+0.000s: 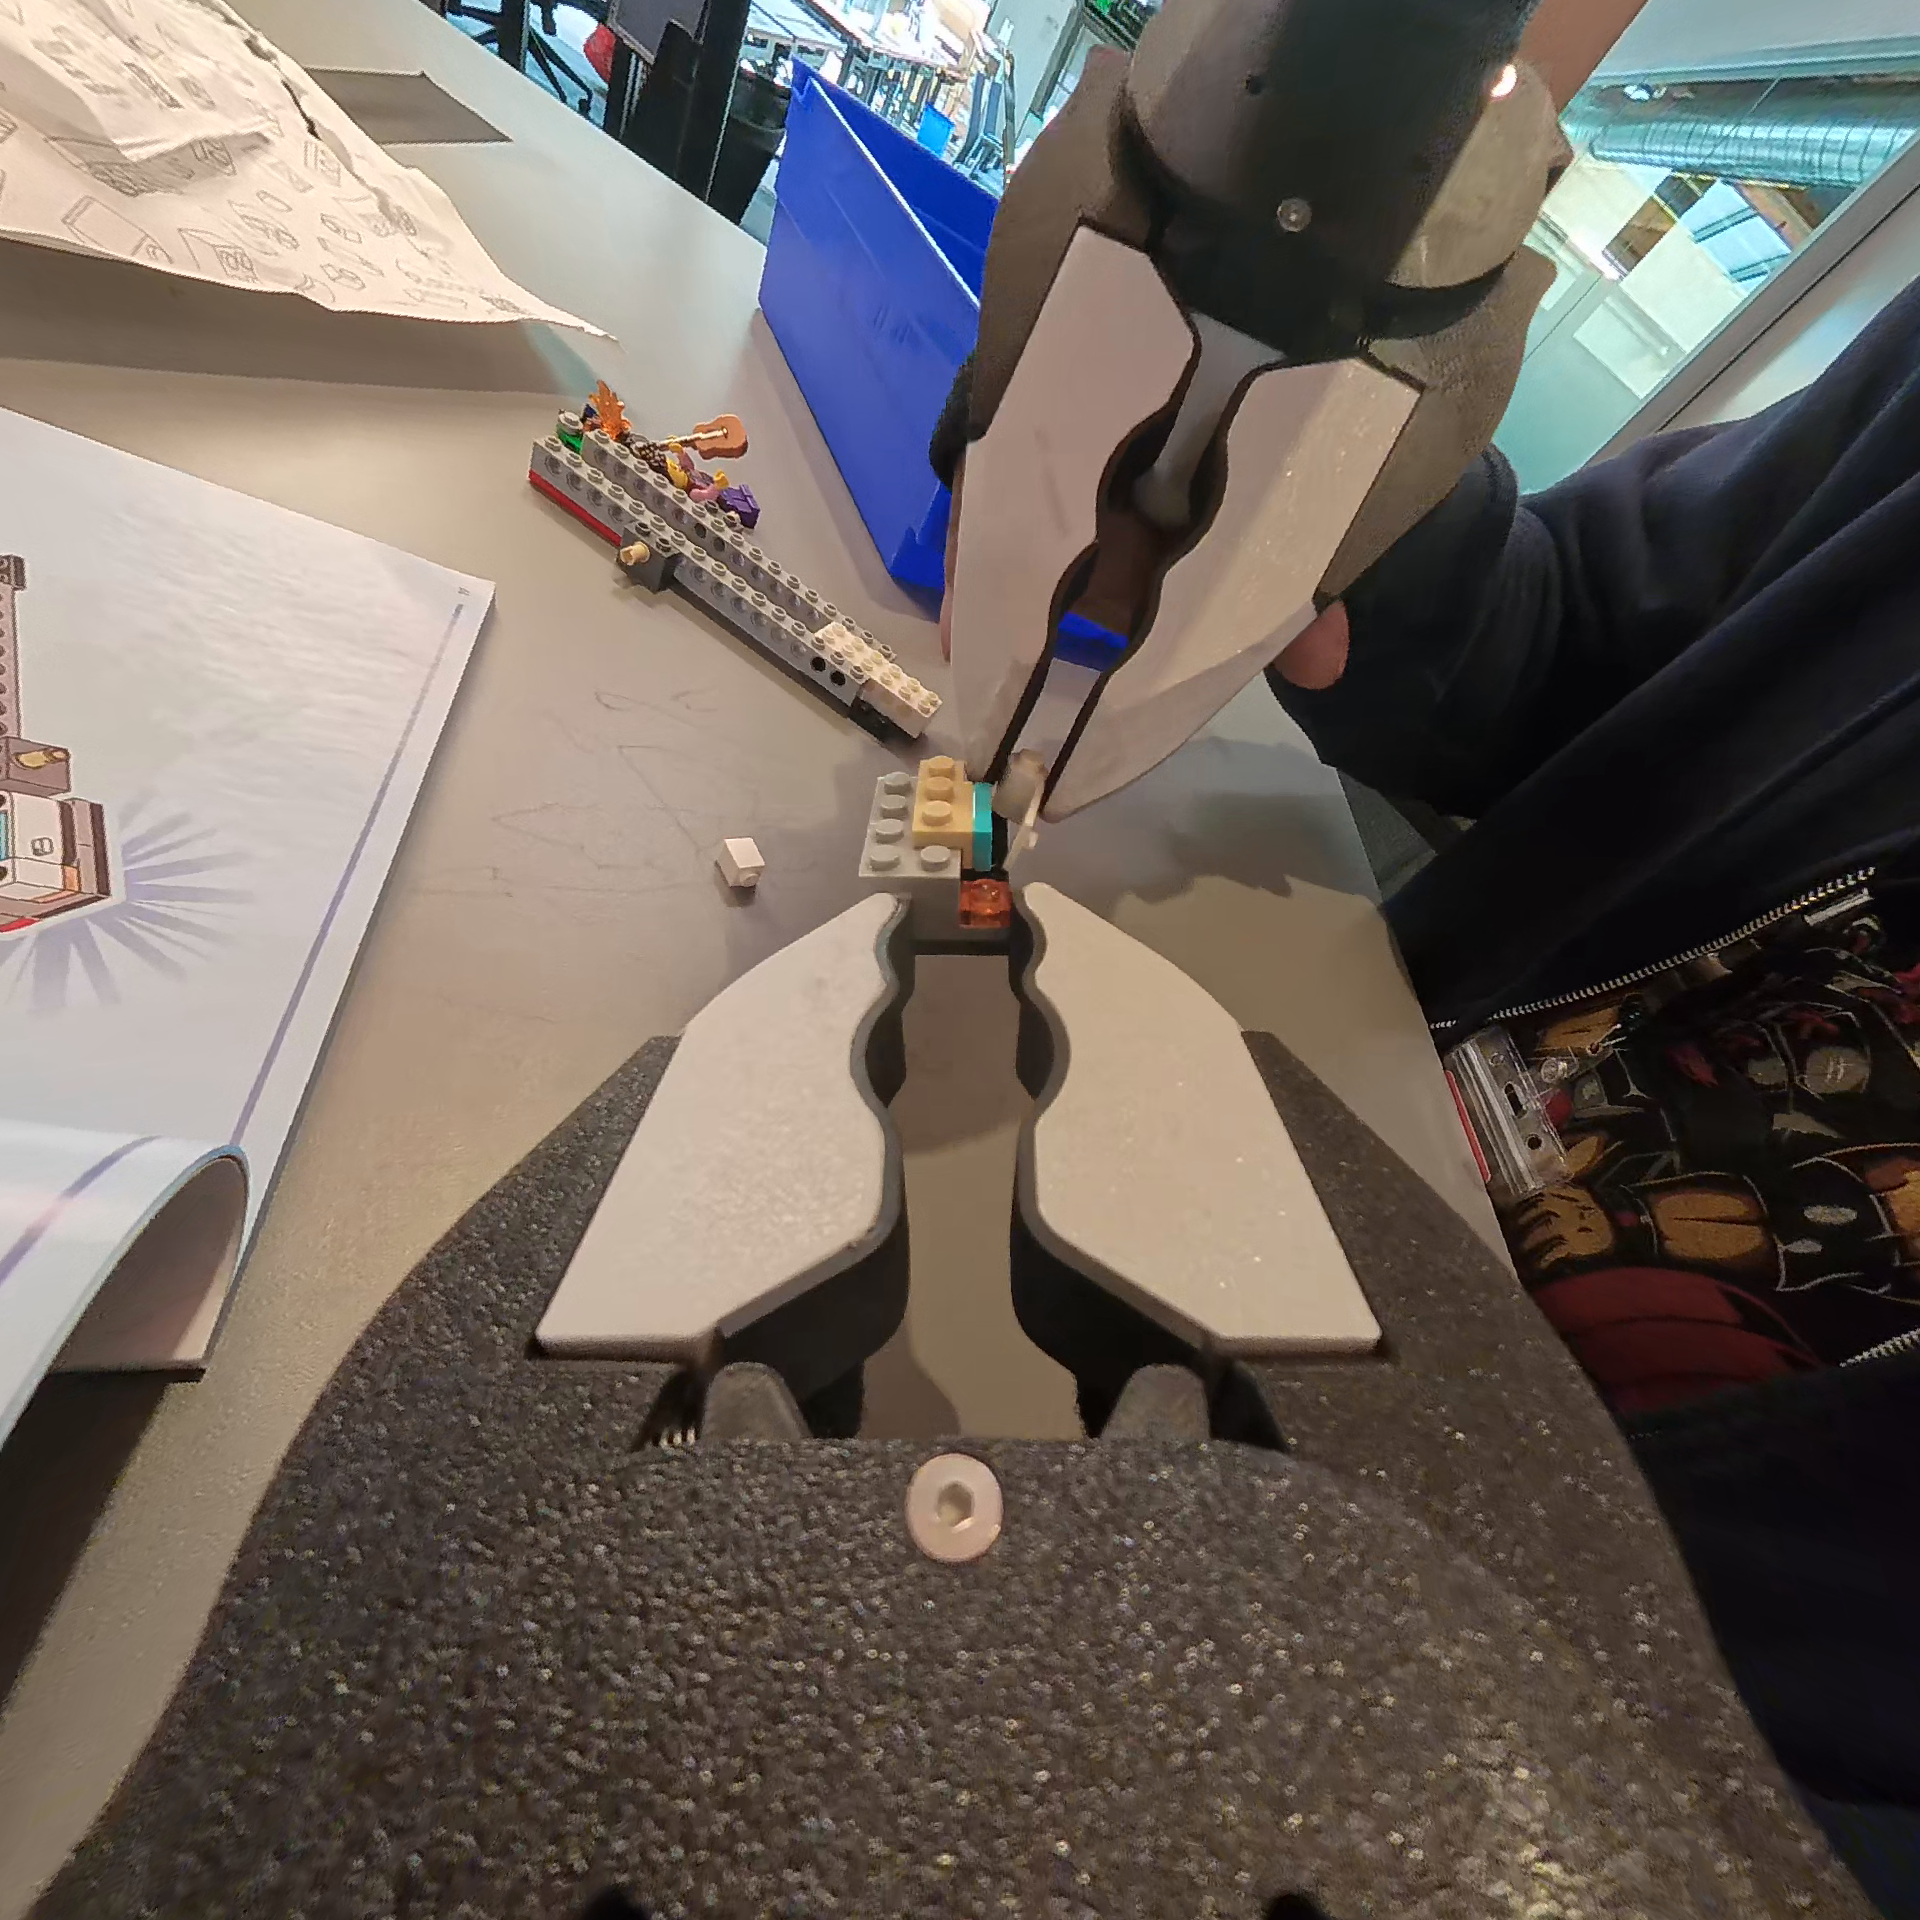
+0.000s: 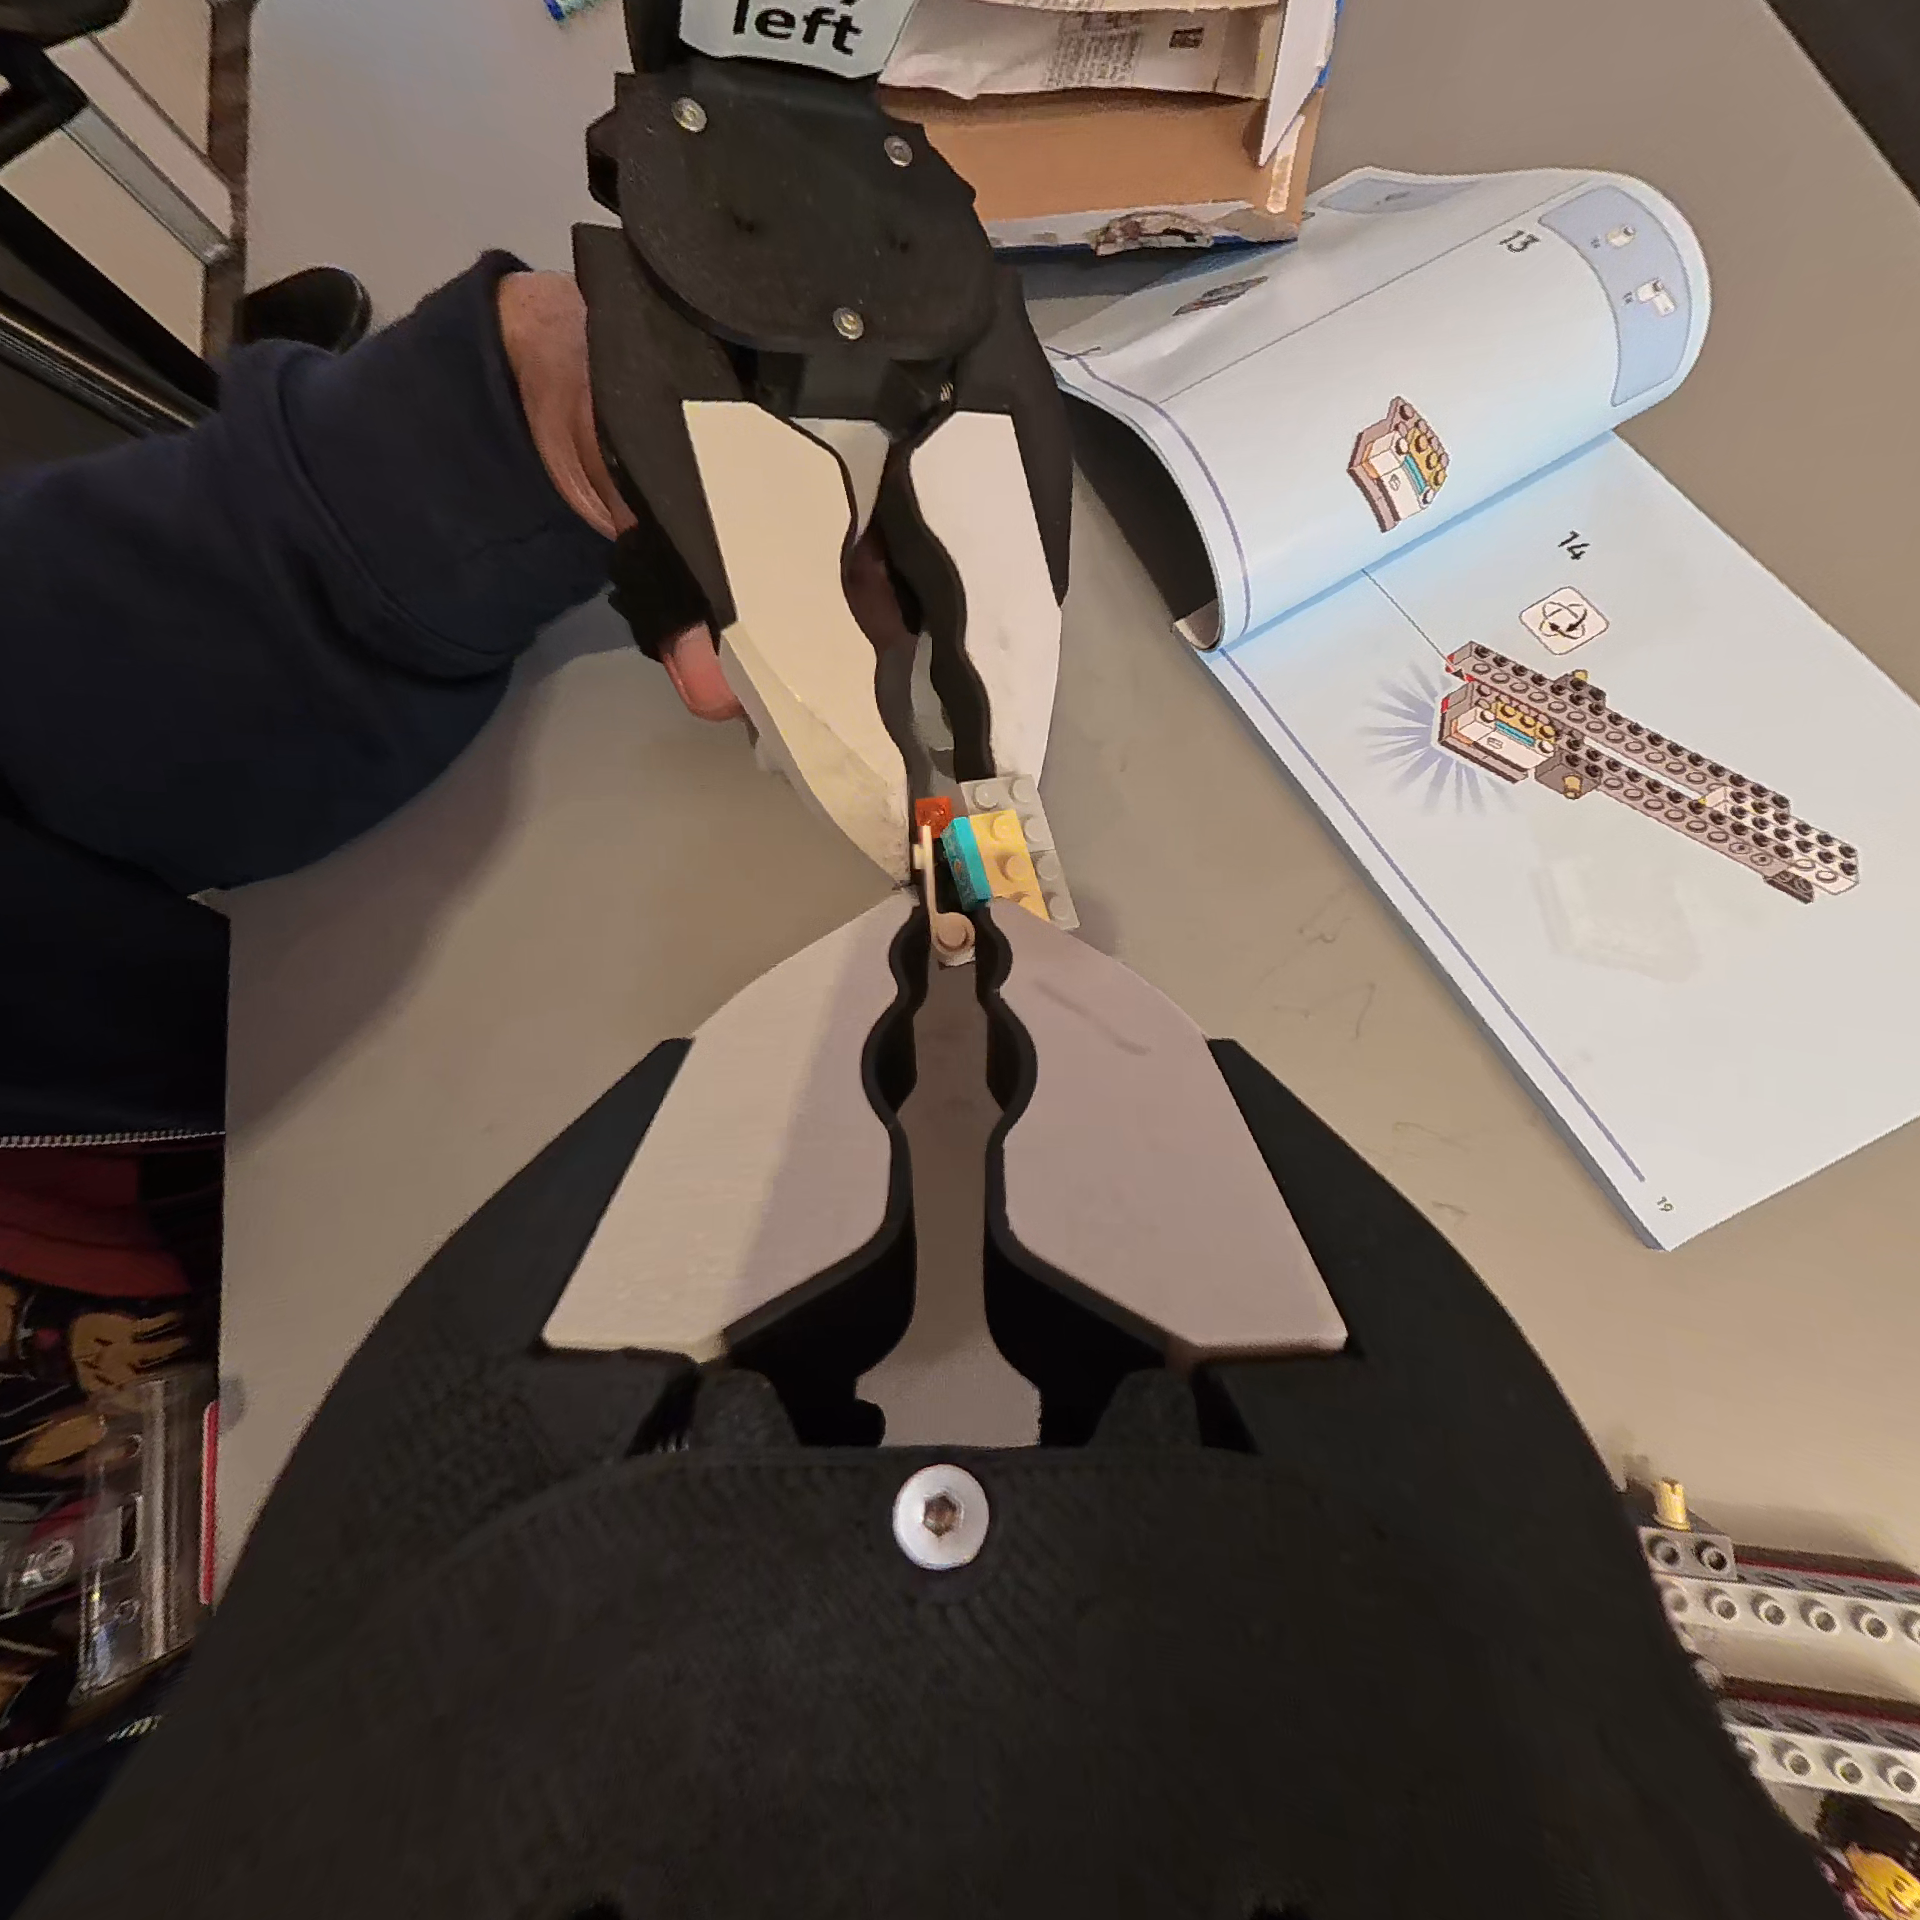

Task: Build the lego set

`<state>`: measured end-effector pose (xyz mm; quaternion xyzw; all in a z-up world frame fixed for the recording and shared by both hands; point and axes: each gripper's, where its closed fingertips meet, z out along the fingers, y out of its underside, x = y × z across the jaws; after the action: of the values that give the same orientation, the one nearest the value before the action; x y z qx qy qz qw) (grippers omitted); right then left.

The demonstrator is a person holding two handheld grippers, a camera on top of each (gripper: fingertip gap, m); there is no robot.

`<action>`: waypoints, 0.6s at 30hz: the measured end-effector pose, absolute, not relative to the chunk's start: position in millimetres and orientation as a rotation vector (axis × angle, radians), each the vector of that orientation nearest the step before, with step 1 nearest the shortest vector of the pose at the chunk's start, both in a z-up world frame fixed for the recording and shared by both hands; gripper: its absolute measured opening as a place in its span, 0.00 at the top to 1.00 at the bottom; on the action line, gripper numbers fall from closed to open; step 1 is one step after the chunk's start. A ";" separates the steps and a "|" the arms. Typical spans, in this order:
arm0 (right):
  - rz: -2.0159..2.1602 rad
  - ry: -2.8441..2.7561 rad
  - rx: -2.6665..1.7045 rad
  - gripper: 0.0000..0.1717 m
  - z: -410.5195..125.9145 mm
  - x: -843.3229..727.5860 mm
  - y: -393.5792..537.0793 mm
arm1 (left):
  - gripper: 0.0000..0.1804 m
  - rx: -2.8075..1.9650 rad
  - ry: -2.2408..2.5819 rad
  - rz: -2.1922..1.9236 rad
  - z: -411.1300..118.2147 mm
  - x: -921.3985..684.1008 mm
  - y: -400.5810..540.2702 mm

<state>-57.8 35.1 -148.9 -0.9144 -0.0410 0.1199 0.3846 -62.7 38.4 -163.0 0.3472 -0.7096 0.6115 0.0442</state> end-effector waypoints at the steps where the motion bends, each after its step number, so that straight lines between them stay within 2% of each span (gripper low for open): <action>1: 0.287 -0.103 -2.334 0.95 -149.2 -57.4 35.2 | 0.91 1.064 -2.166 1.868 -163.1 -62.5 38.5; 18: 0.120 -0.098 -2.339 0.90 -154.2 -51.5 34.4 | 0.91 1.057 -2.169 1.857 -163.9 -63.7 37.2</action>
<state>-51.5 34.4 -154.2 -0.9196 -0.0385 0.0473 0.3882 -63.7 37.2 -163.9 0.3466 -0.7115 0.6093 0.0486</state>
